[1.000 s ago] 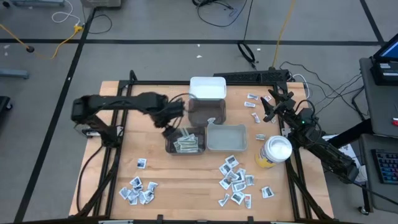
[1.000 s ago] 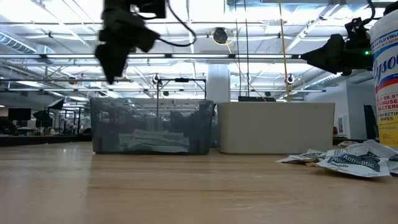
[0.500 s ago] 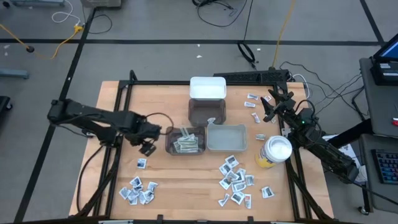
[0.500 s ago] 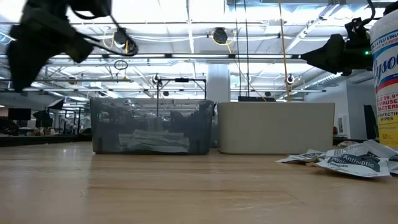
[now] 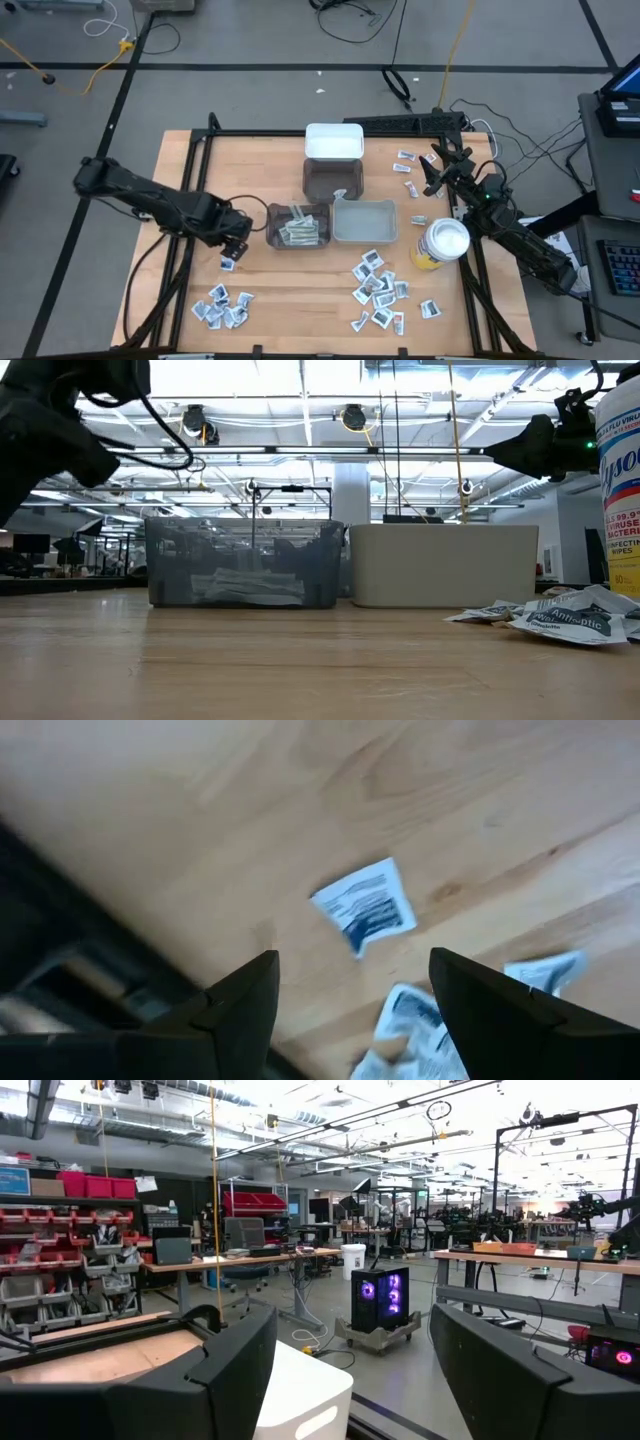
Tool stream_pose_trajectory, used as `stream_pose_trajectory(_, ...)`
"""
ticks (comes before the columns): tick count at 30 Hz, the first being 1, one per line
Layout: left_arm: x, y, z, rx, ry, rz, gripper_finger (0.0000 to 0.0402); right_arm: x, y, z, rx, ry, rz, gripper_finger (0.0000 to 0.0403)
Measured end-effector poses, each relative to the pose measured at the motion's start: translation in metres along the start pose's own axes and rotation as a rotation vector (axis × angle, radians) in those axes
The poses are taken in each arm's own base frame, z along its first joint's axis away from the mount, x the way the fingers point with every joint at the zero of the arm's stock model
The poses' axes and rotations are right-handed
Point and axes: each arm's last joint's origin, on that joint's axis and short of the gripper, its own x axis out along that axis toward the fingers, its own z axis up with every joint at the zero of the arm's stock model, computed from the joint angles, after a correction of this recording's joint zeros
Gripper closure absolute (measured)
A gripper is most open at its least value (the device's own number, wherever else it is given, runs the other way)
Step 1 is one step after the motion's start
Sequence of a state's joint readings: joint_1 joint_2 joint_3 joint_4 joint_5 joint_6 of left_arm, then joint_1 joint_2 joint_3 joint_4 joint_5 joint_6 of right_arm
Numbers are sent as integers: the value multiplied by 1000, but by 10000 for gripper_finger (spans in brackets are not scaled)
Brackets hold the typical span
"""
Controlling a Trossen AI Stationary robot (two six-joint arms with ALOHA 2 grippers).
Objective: Pick & Place First Aid Supplies
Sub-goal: Put the white alcohol pad into the top black bin
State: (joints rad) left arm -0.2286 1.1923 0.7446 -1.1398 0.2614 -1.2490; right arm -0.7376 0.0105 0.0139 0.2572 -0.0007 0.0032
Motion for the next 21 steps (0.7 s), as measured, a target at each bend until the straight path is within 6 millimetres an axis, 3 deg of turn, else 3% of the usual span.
stream_pose_trajectory(11, 49, -6, -3, -51, 8, 0, 145, 0, 0, 0, 0, 0, 0, 140)
stream_pose_trajectory(21, 68, -11, -9, -68, 14, 32, 181, 0, 0, 0, 0, -1, 0, 140)
